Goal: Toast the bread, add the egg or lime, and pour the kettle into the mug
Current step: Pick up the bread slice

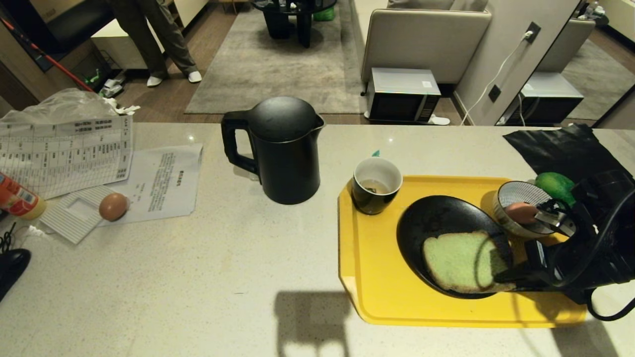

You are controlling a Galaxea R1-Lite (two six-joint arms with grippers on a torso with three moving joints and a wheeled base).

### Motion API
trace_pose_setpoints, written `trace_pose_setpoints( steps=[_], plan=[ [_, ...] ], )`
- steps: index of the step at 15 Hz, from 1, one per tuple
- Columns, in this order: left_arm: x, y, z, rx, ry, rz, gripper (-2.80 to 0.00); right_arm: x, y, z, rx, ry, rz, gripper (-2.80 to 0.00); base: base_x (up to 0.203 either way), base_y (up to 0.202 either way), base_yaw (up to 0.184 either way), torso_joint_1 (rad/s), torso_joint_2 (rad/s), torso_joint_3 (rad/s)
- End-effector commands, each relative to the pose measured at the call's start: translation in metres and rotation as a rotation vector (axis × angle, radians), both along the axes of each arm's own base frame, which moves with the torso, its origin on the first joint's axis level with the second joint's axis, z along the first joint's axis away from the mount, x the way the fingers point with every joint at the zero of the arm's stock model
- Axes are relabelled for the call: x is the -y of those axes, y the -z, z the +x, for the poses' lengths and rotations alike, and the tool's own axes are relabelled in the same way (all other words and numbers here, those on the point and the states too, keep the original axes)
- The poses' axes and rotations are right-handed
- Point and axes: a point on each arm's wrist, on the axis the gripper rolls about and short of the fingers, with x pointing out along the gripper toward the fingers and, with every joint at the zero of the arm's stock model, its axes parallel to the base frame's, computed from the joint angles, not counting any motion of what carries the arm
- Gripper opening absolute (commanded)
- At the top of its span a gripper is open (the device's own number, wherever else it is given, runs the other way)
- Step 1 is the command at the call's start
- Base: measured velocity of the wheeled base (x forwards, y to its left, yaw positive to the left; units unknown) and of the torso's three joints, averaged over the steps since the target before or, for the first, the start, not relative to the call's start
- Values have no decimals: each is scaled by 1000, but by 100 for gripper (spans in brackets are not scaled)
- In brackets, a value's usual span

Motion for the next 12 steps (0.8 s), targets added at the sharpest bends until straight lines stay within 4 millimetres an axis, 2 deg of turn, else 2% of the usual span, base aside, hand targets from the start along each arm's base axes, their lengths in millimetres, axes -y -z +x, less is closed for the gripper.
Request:
trace_pose_setpoints(
  steps=[1, 12],
  plan=[
    [0, 0, 0, 1, -1, 1, -280, 0, 1, -1, -6, 1, 4, -280, 0, 0, 0, 0, 0, 0],
    [0, 0, 0, 0, 0, 1, -280, -1, -12, -12, 41, -16, 39, -280, 0, 0, 0, 0, 0, 0]
  ],
)
